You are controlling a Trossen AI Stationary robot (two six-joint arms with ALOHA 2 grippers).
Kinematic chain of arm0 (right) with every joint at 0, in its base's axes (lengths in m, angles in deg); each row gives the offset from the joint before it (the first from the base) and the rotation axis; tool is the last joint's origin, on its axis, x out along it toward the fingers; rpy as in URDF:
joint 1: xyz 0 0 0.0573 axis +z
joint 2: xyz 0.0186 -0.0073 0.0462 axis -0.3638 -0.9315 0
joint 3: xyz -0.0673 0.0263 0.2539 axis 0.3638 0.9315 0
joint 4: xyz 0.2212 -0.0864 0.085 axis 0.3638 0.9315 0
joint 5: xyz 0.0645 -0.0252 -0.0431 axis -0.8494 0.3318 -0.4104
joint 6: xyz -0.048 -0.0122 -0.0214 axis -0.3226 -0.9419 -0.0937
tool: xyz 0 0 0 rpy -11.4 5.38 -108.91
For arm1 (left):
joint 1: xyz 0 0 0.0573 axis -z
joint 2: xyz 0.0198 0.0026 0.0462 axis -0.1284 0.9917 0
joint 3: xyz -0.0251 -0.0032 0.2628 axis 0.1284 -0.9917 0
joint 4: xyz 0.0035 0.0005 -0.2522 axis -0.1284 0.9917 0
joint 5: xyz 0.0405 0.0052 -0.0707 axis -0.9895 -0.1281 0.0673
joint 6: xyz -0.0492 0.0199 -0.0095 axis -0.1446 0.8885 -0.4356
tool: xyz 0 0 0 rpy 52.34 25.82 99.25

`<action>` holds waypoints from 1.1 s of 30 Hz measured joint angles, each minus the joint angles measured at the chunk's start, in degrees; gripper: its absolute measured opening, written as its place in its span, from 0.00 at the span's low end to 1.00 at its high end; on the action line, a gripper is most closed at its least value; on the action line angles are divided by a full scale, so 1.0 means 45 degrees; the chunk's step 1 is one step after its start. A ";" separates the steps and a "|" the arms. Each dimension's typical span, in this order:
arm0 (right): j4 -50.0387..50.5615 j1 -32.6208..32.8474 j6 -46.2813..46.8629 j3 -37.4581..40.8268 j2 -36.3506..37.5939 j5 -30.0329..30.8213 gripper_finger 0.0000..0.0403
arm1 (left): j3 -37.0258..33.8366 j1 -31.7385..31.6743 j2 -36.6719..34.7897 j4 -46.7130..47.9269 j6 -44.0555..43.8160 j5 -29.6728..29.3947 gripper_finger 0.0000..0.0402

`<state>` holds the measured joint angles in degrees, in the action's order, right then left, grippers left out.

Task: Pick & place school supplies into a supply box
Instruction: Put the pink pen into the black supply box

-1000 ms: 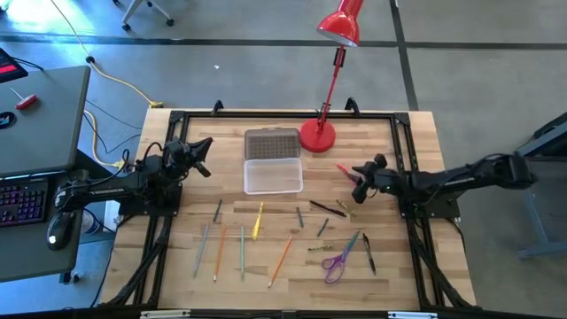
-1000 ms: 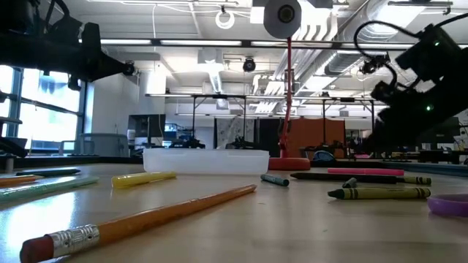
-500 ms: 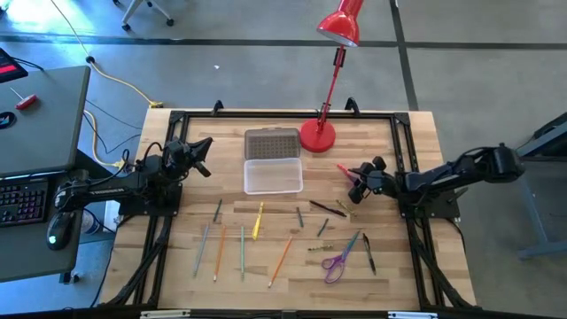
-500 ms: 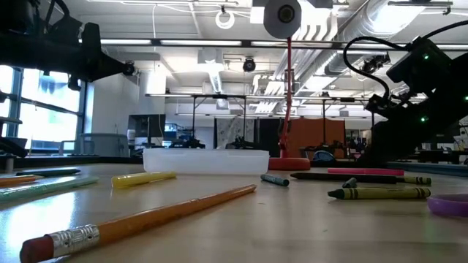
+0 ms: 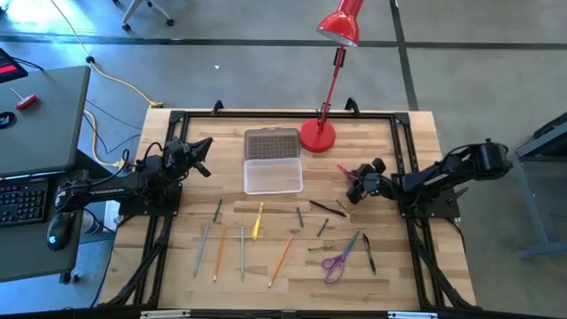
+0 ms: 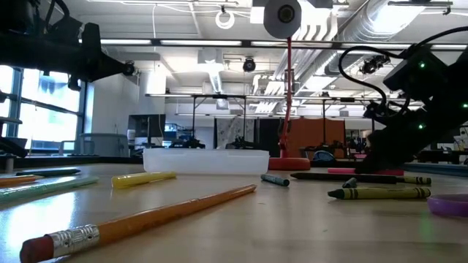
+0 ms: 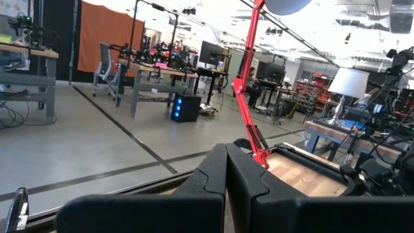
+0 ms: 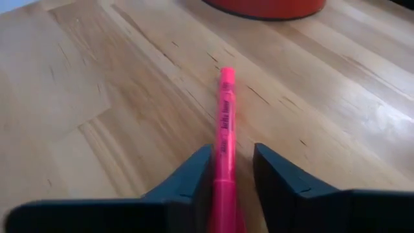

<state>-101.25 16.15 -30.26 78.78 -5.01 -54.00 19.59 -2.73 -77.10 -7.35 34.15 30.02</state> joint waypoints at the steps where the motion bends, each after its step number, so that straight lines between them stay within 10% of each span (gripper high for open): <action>1: -0.0288 -0.0009 -0.0014 0.0009 -0.0159 -0.0079 0.16 | -0.0001 0.0000 0.0000 0.0000 0.0002 -0.0004 0.10; 10: -0.4181 -0.0014 -0.2842 -0.0174 -0.0090 -0.0430 0.07 | -0.0001 0.0000 -0.0001 -0.0018 0.0000 -0.0004 0.10; 19: -0.2760 -0.0017 -0.8126 -0.5460 0.0006 -0.3414 0.03 | -0.0001 0.0000 -0.0005 -0.0030 0.0000 -0.0359 0.10; 33: 0.2325 -0.0550 -1.0536 -1.4875 -0.8038 -0.7099 0.05 | -0.0001 0.0000 -0.0001 0.0218 -0.0369 -0.0124 0.10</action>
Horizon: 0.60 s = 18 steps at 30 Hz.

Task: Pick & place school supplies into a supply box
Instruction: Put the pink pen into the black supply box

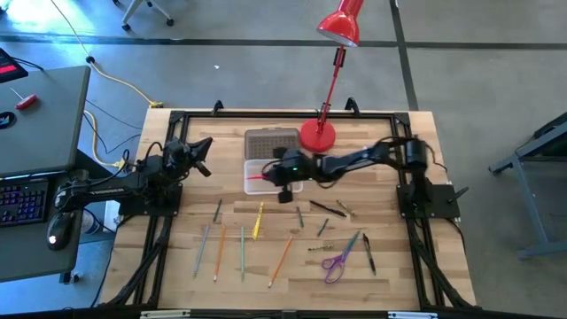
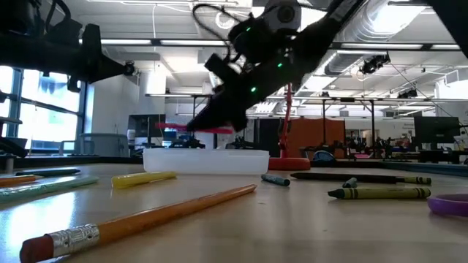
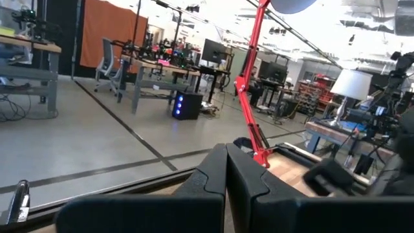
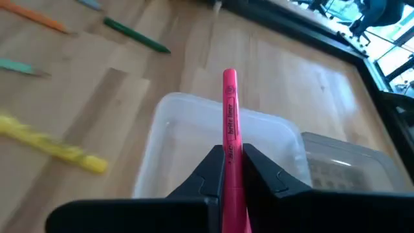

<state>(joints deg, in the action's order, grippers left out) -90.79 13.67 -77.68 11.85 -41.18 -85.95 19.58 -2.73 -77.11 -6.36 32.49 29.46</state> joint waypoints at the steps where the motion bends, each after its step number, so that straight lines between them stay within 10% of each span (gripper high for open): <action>1: 0.0099 -0.0057 0.0000 -0.0316 -0.0364 -0.0019 0.05 | 0.0000 0.0000 -0.0002 0.0131 -0.0001 0.0004 0.10; 18: 0.1607 -0.1195 0.0899 -0.0998 -0.1202 -0.0048 0.13 | 0.0001 0.0000 -0.0003 0.1472 -0.0705 0.0504 0.10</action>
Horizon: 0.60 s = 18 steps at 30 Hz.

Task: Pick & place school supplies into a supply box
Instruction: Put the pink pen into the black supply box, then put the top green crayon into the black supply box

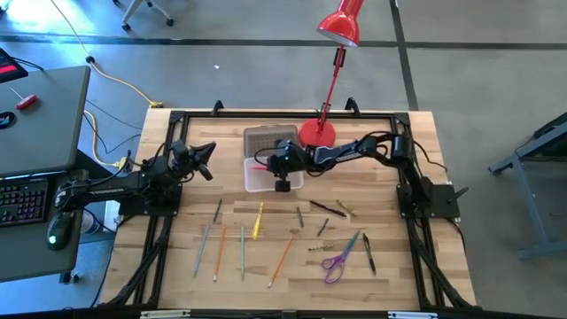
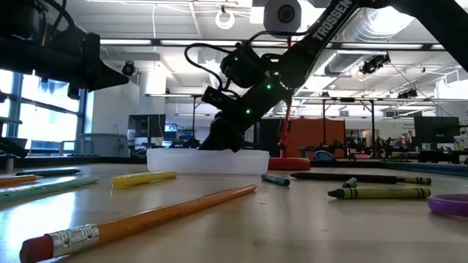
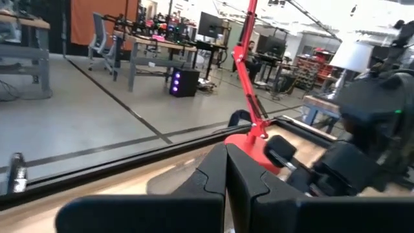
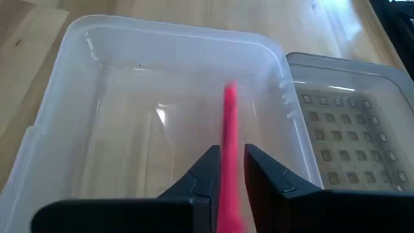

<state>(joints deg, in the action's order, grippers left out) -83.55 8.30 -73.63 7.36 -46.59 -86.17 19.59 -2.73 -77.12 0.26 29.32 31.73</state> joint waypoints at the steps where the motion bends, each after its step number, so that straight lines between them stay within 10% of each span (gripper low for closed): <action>1: 0.0005 -0.0027 0.0000 0.0000 0.0004 -0.0005 0.14 | 0.0002 0.0000 0.0003 0.0000 -0.0021 0.0010 0.10; 18: 0.3896 0.1719 -0.0612 0.0000 0.3501 0.1232 0.24 | 0.0003 0.0000 -0.0001 0.0000 -0.0028 0.0014 0.10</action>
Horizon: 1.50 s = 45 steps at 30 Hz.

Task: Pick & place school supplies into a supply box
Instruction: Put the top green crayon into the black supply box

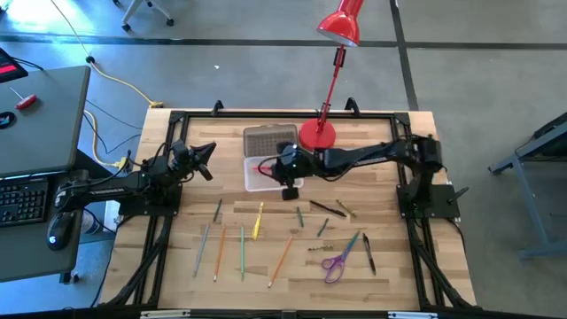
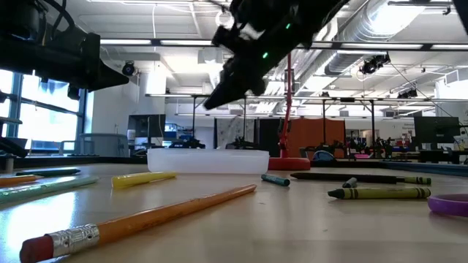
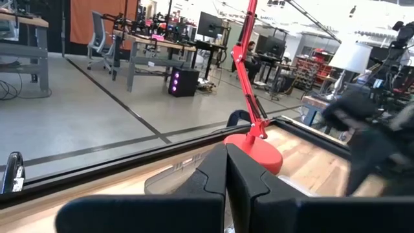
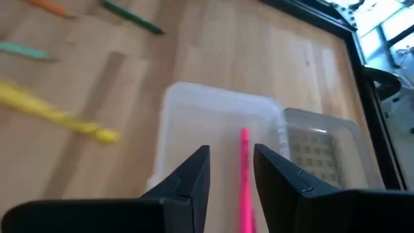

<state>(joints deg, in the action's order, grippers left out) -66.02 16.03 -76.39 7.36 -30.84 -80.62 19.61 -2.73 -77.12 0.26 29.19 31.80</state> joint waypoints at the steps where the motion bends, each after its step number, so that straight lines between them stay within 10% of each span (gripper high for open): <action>1: 0.0836 0.0132 0.0000 0.0000 0.0283 0.0018 0.25 | -0.0005 0.0000 0.0005 0.0010 0.0005 0.0047 0.10; 11: 0.5997 0.1245 0.3017 0.1967 0.3005 0.2194 0.25 | -0.0003 0.0000 0.0003 0.0444 -0.0522 0.0076 0.10; 27: 0.1227 0.4532 1.1188 1.1533 0.9235 0.2997 0.24 | -0.0004 0.0000 0.0001 0.0520 -0.0612 0.0041 0.10; 45: -0.3275 0.5693 1.2737 1.3430 0.7588 0.5034 0.24 | 0.0000 0.0000 0.0000 0.0519 -0.0617 -0.0631 0.10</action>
<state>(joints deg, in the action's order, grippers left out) -80.76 41.65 -19.07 67.79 3.31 -57.97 19.60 -2.73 -77.12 2.60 26.41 28.96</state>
